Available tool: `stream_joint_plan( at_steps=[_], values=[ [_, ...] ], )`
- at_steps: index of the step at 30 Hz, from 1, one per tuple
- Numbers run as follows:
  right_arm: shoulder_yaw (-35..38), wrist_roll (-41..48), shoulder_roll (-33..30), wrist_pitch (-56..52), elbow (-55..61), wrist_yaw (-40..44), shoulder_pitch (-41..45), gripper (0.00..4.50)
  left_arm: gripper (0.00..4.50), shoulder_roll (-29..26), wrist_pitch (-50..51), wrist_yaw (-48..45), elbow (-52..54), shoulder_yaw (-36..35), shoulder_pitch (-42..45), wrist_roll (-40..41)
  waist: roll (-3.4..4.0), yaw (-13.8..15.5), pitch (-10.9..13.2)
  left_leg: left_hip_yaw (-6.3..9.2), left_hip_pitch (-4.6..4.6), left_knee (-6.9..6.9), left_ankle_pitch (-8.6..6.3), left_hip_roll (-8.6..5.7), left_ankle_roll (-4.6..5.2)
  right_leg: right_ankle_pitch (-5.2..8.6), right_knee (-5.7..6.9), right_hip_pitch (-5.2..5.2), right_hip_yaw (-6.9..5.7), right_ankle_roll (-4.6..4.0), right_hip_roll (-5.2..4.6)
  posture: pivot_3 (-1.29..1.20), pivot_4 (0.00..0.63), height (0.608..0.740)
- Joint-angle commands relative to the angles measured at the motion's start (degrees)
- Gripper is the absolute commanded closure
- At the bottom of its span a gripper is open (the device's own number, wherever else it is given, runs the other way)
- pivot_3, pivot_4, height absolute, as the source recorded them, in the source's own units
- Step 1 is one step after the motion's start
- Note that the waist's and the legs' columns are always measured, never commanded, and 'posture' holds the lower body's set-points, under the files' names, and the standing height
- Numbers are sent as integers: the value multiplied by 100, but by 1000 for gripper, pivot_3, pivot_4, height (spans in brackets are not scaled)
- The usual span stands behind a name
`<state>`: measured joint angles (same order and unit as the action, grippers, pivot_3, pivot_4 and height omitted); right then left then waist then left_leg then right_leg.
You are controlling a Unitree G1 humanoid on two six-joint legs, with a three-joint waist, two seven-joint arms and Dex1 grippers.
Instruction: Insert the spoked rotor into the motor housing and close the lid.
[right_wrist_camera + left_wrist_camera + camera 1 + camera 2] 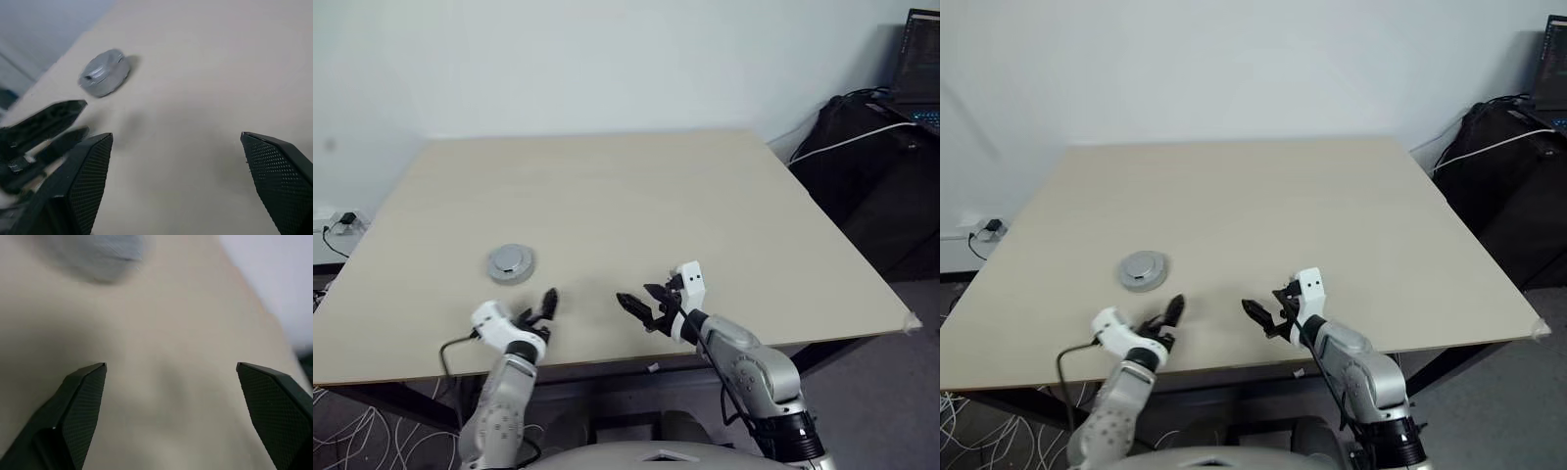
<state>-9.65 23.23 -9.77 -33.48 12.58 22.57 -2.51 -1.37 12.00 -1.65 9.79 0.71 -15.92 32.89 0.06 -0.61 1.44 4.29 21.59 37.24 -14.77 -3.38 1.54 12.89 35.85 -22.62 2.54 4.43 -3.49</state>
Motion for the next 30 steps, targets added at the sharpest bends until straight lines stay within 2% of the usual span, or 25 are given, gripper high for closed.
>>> stream_joint_plan(
  at_steps=[1,4,9,12,19,30],
  values=[
    [-138,-676,-104,1255,37,21,-184,0,17,-295,-989,-283,-1,361,121,-1349,11,-16,-2,-2,-1,-7,2,2,-4,1,1,-2,0,-2,0,0,0,740],
    [-55,-1228,-97,2138,-174,-324,-447,0,17,-525,-1920,-165,-420,622,174,-2508,18,2,-5,-6,-1,-13,2,4,-4,3,3,-8,4,-4,-1,0,0,740],
    [-113,-2080,-135,3388,-480,-757,-839,0,17,-514,-2715,104,-920,662,177,-3361,19,52,-6,-3,0,-14,2,2,-2,4,2,-8,3,-5,-5,0,0,740],
    [17,-2291,-47,3817,-641,-1037,-984,0,17,-482,-2940,216,-1116,670,106,-3639,20,72,-7,-2,-1,-12,2,3,-2,5,5,-6,2,-4,-6,0,0,740],
    [389,-1965,319,3787,-810,-1239,-1211,0,17,-292,-3057,288,-1142,593,-21,-3708,22,85,-5,2,-2,-8,1,7,-1,5,9,-4,-1,-2,-9,0,0,740],
    [384,-2058,526,3523,-563,-1380,-1197,0,17,-79,-2938,263,-1128,344,20,-3492,24,95,-6,2,-2,-7,2,8,0,5,10,-3,-3,-2,-7,0,0,740]
  ],
)
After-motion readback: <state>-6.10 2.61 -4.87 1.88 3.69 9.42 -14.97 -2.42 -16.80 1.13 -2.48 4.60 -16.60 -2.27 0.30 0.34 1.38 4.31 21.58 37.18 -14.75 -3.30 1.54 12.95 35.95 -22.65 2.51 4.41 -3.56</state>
